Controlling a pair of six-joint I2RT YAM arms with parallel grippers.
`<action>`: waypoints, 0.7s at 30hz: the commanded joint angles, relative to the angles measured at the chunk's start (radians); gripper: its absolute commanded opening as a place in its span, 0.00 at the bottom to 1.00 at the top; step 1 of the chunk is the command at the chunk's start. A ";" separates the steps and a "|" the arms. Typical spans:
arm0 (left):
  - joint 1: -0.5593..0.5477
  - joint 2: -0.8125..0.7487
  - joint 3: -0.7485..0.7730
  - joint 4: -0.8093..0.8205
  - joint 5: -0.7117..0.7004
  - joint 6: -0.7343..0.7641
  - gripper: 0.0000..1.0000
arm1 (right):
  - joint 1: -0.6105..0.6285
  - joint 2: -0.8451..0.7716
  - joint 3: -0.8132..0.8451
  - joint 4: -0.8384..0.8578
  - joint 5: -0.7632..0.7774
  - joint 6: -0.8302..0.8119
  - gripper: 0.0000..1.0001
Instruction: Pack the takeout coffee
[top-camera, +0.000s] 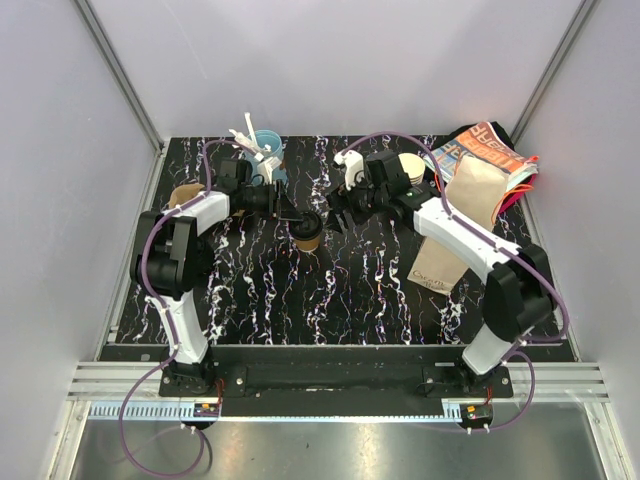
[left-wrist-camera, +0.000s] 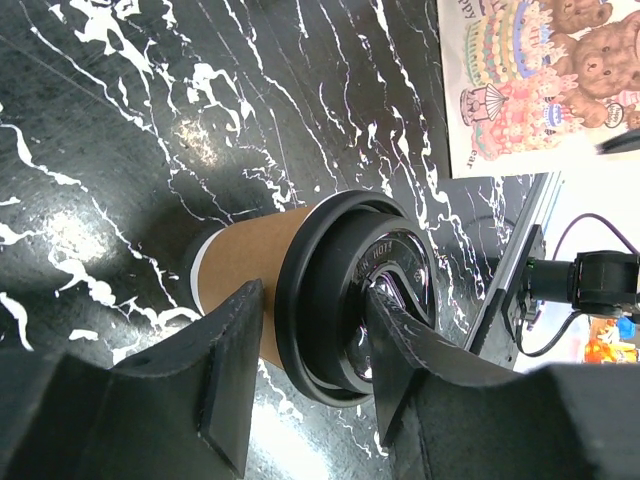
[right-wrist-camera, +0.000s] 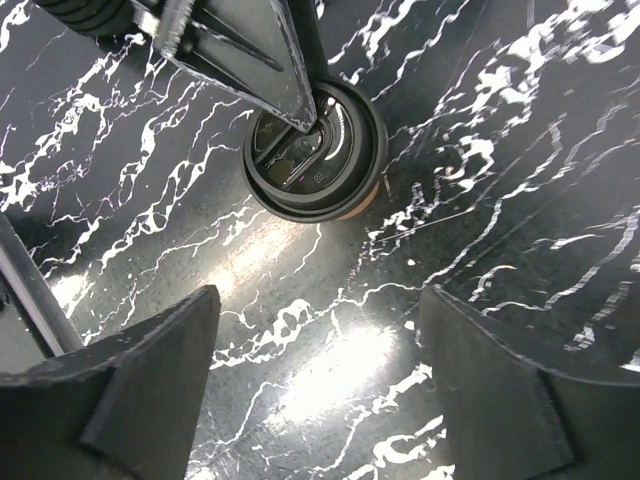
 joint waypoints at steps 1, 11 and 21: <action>-0.017 0.059 -0.044 -0.015 -0.068 0.026 0.43 | -0.019 0.060 0.064 0.042 -0.052 0.054 0.82; -0.046 0.070 -0.046 -0.038 -0.111 0.063 0.43 | -0.085 0.225 0.136 0.080 -0.124 0.209 0.56; -0.065 0.084 -0.035 -0.063 -0.110 0.091 0.43 | -0.087 0.331 0.219 0.085 -0.132 0.254 0.49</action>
